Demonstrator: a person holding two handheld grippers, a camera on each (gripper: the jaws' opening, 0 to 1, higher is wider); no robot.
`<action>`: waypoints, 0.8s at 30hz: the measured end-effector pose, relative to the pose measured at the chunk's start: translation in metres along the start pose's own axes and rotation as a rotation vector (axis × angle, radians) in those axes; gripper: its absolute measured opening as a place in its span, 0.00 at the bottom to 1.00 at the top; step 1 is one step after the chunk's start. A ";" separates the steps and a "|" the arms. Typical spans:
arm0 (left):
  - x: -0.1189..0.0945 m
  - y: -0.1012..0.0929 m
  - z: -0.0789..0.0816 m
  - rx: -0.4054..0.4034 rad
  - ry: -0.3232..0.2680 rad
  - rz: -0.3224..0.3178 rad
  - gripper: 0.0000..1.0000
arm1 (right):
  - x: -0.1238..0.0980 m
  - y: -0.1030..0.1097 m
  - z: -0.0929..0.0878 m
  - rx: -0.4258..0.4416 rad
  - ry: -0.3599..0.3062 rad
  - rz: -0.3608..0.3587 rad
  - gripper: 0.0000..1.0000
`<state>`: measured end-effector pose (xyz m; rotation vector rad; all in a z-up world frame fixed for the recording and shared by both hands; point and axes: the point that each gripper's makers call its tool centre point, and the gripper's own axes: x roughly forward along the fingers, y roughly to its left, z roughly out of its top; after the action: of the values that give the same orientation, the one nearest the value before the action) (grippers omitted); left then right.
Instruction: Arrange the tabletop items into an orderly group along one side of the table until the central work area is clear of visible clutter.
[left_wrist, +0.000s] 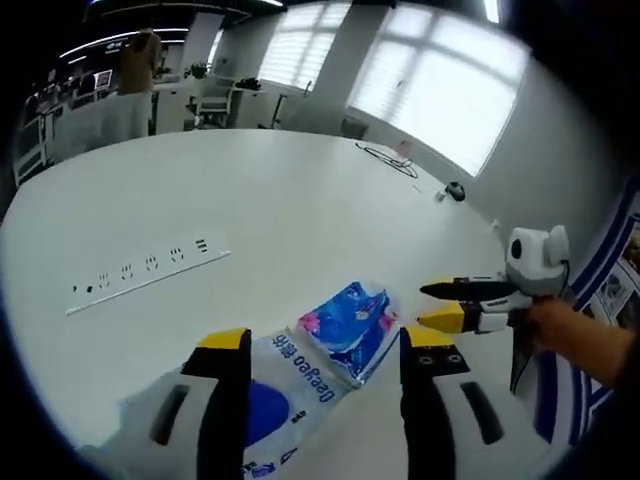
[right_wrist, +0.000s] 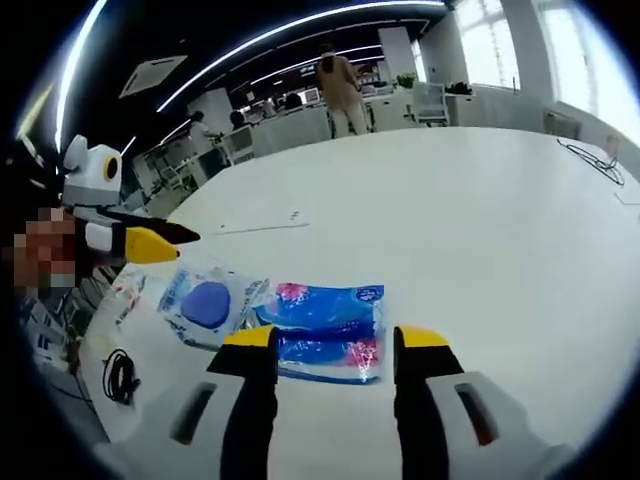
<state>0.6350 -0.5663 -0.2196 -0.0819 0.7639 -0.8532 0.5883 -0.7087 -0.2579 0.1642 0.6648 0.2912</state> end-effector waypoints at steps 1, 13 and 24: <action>-0.002 0.000 0.000 0.001 -0.001 0.000 0.61 | -0.001 0.002 0.000 -0.002 0.000 0.000 0.48; -0.038 0.000 0.002 0.018 -0.030 0.005 0.67 | -0.014 0.031 0.003 -0.034 -0.012 0.028 0.53; -0.074 -0.005 0.000 0.036 -0.058 0.005 0.69 | -0.028 0.058 0.004 -0.055 -0.022 0.055 0.54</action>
<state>0.6011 -0.5181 -0.1753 -0.0726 0.6946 -0.8561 0.5578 -0.6627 -0.2242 0.1329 0.6306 0.3594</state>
